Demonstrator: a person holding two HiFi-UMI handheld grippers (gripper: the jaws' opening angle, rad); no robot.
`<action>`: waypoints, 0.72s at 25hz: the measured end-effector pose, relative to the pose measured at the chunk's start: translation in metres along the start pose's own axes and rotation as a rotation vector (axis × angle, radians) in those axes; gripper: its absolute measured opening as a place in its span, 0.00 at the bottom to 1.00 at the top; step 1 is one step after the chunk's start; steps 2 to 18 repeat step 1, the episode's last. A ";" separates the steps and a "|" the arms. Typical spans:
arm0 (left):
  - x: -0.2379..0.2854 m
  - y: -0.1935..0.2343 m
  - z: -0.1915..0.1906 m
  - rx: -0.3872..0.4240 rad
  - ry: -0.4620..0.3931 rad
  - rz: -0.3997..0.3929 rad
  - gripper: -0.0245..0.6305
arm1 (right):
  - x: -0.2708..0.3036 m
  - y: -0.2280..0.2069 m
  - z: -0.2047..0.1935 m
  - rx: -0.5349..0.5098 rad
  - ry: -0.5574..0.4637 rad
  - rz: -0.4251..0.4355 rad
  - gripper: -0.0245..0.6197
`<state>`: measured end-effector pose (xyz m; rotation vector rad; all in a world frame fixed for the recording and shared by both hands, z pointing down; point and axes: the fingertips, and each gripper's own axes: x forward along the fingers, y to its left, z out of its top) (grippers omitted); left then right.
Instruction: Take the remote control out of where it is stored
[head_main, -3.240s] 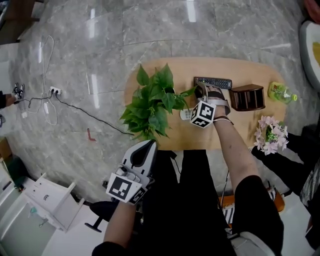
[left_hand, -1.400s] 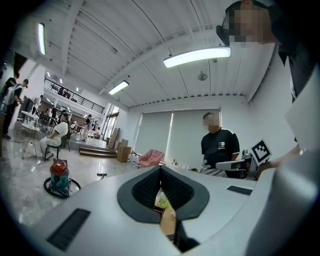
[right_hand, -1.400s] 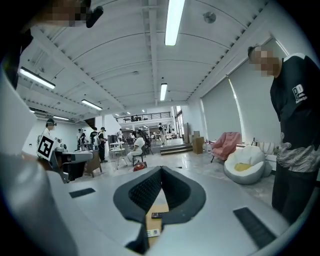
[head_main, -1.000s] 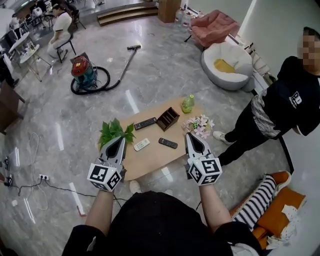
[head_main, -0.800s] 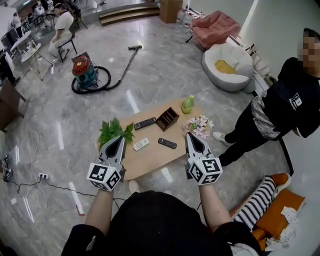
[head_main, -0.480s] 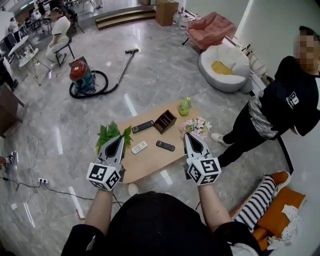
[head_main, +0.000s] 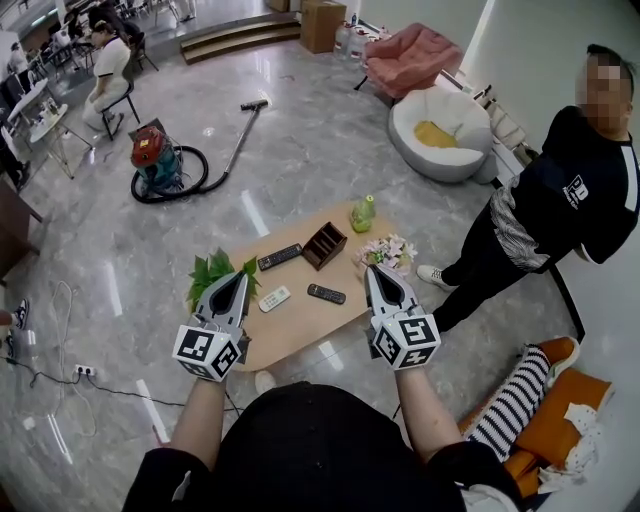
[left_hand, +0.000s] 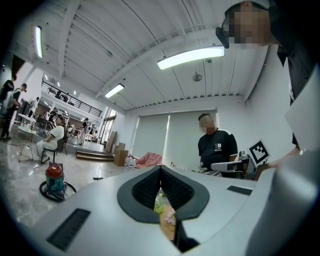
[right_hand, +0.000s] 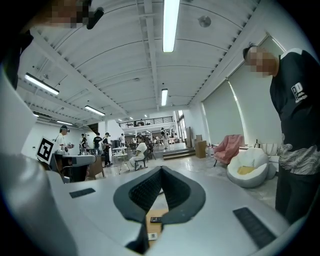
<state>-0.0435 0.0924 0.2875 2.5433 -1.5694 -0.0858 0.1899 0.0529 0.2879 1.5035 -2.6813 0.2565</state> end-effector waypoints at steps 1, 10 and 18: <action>0.000 0.000 0.000 0.000 0.000 0.001 0.05 | 0.001 0.000 0.000 -0.002 0.000 0.002 0.05; 0.000 0.000 0.000 0.000 0.000 0.001 0.05 | 0.001 0.000 0.000 -0.002 0.000 0.002 0.05; 0.000 0.000 0.000 0.000 0.000 0.001 0.05 | 0.001 0.000 0.000 -0.002 0.000 0.002 0.05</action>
